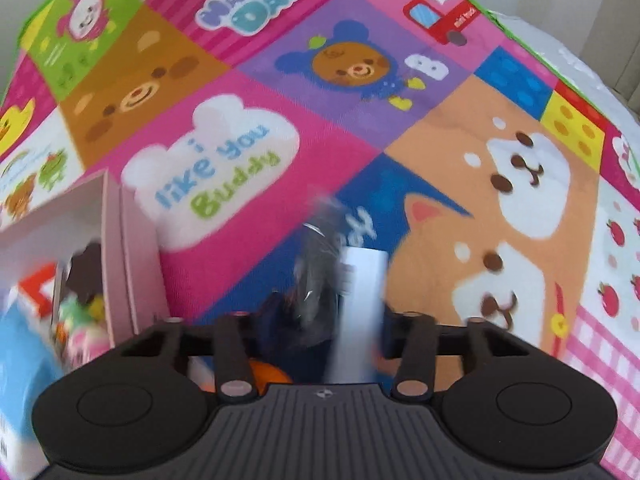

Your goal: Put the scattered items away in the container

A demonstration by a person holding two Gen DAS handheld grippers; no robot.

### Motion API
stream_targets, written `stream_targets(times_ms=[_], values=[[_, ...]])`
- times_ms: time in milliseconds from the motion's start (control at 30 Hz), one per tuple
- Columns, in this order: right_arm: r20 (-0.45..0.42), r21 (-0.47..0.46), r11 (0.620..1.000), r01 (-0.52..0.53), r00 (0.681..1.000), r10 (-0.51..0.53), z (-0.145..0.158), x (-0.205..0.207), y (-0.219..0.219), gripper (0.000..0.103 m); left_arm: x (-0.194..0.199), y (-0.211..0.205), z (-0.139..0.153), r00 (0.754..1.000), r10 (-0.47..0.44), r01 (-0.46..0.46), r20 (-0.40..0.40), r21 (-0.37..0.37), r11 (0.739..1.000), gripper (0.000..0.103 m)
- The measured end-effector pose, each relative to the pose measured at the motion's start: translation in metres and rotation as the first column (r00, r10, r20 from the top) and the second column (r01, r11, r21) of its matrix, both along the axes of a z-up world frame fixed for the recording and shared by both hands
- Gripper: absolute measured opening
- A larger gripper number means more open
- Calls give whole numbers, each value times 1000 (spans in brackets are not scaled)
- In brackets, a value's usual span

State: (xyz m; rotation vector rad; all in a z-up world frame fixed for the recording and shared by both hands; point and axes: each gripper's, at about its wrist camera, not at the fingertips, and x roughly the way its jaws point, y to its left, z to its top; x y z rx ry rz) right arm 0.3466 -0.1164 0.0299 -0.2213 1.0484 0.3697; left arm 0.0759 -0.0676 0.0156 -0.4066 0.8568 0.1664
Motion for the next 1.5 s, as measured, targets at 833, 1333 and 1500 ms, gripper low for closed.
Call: stream_targets(times_ms=[833, 1333, 1500], values=[[-2, 179, 961, -211, 977, 214, 65, -92, -74, 24, -17, -12, 28, 995, -94, 94, -27, -21, 995, 103], [-99, 229, 957, -176, 974, 203, 1, -24, -18, 21, -5, -5, 11, 992, -123, 120, -33, -81, 989, 103], [-114, 174, 979, -110, 985, 131, 21, -48, -62, 19, -3, -12, 12, 989, -140, 139, -39, -45, 989, 103]])
